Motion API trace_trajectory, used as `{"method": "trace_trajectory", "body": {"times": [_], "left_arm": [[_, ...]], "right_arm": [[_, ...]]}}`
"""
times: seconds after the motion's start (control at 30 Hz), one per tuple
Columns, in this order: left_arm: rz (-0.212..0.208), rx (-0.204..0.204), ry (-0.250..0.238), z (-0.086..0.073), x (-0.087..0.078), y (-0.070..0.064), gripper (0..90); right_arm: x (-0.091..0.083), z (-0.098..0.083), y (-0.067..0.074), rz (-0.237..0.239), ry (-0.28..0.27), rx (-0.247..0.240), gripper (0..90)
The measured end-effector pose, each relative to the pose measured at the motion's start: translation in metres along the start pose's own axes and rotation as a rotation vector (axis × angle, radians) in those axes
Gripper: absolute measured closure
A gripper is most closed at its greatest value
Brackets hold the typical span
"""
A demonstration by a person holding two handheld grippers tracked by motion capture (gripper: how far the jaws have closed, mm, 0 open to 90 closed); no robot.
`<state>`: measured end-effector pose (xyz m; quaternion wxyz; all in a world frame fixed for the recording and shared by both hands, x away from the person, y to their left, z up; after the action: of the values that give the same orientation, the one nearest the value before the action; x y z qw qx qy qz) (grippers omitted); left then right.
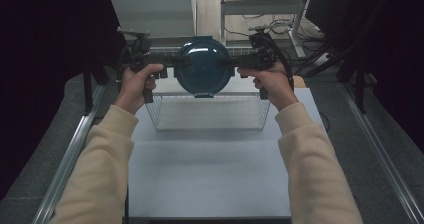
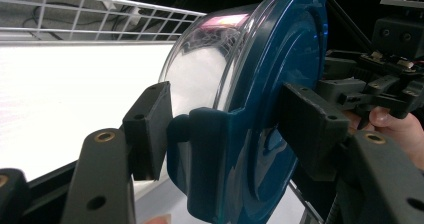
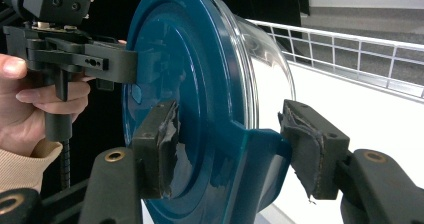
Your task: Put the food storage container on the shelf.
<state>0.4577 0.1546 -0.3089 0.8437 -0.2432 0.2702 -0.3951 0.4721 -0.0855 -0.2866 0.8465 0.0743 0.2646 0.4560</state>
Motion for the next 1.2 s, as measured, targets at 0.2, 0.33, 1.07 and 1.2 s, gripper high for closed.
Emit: {"method": "trace_trajectory", "body": {"times": [0.2,0.33,1.07,1.2], "left_arm": [[0.02,-0.024,0.015,-0.001,0.011,0.016,39.2],[0.013,-0.053,0.015,-0.001,0.016,0.024,39.7],[0.021,-0.239,0.016,-0.002,0.039,0.058,40.1],[0.02,-0.231,0.007,-0.002,0.04,0.058,39.4]], "right_arm": [[0.014,-0.006,-0.016,0.001,0.029,0.044,41.0],[0.019,-0.008,-0.024,0.0,0.035,0.063,40.7],[0.045,-0.013,-0.064,0.002,0.015,0.374,38.0],[0.046,-0.013,-0.067,-0.007,0.001,0.38,37.7]]}}
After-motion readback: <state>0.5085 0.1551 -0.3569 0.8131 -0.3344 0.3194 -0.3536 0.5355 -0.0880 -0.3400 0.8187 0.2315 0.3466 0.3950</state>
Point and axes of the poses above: each handheld gripper's, and its own axes: x roughly forward along the jaws, z roughly out of its top, y roughly to its left, the point moved 5 cm from there along x, roughly forward along the jaws, and after that the axes turned 6 degrees about -y, right-handed, at the moved point
